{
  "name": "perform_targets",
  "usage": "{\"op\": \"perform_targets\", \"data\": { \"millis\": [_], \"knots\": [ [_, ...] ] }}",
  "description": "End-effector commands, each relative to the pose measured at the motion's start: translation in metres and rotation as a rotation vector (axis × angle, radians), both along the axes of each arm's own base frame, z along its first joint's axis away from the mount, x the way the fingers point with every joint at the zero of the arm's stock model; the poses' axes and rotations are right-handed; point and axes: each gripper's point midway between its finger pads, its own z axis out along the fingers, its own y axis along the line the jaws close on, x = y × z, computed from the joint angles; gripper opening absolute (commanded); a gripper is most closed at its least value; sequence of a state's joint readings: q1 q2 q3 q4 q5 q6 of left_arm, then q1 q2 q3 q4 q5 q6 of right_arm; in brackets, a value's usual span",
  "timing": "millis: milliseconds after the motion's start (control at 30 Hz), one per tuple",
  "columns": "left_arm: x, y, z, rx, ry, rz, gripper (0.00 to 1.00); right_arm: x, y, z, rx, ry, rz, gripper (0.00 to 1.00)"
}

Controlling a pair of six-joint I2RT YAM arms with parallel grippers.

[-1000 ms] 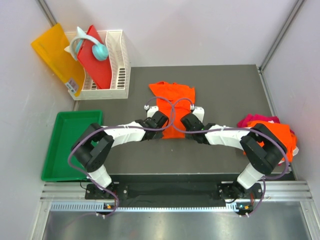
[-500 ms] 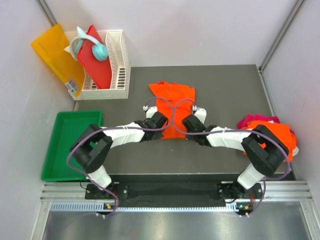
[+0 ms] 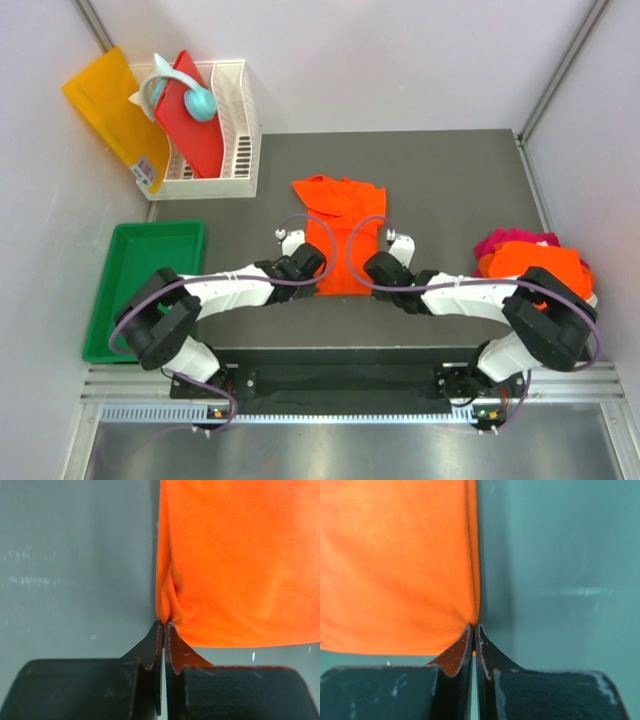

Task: Fold and stack the t-shirts
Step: Grab one side of the 2/3 rectangular tshirt with both arms, then fold the long partially folded tshirt into a neat square

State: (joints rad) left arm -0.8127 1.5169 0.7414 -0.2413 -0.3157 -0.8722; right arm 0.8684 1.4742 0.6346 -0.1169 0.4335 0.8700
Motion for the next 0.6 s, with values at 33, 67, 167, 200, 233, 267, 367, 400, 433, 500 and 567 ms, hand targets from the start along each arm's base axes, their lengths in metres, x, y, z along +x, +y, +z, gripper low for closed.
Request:
{"op": "perform_targets", "data": {
  "millis": [33, 67, 167, 200, 233, 267, 367, 400, 433, 500, 567],
  "knots": [
    [-0.043, 0.010, -0.014, 0.053, 0.074, -0.035, 0.00, -0.085, -0.045, -0.048, -0.191, 0.239, 0.038, 0.00],
    [-0.048, 0.009, -0.014, 0.050, 0.079, -0.037, 0.00, -0.090, -0.044, -0.048, -0.188, 0.241, 0.039, 0.00],
    [-0.064, 0.004, -0.014, 0.048, 0.088, -0.057, 0.00, -0.108, -0.043, -0.049, -0.185, 0.255, 0.048, 0.00],
    [-0.067, 0.004, -0.012, 0.043, 0.088, -0.057, 0.00, -0.115, -0.040, -0.048, -0.177, 0.255, 0.052, 0.00],
    [-0.075, 0.002, -0.012, 0.041, 0.094, -0.064, 0.00, -0.120, -0.043, -0.049, -0.180, 0.259, 0.050, 0.00],
    [-0.079, 0.005, -0.012, 0.045, 0.097, -0.062, 0.00, -0.123, -0.045, -0.048, -0.177, 0.260, 0.047, 0.00],
    [-0.087, 0.007, -0.006, 0.031, 0.084, -0.049, 0.00, -0.131, -0.051, -0.046, -0.167, 0.257, 0.031, 0.00],
    [-0.087, 0.009, 0.001, 0.028, 0.072, -0.043, 0.00, -0.128, -0.052, -0.042, -0.167, 0.240, 0.023, 0.00],
    [-0.086, 0.010, 0.007, 0.023, 0.060, -0.036, 0.00, -0.125, -0.051, -0.038, -0.166, 0.224, 0.020, 0.00],
    [-0.078, 0.010, 0.028, 0.012, 0.005, -0.021, 0.00, -0.112, -0.049, -0.017, -0.164, 0.157, 0.011, 0.00],
    [-0.070, 0.009, 0.046, 0.011, -0.046, -0.024, 0.00, -0.098, -0.046, 0.002, -0.155, 0.096, 0.003, 0.00]
  ]
}}
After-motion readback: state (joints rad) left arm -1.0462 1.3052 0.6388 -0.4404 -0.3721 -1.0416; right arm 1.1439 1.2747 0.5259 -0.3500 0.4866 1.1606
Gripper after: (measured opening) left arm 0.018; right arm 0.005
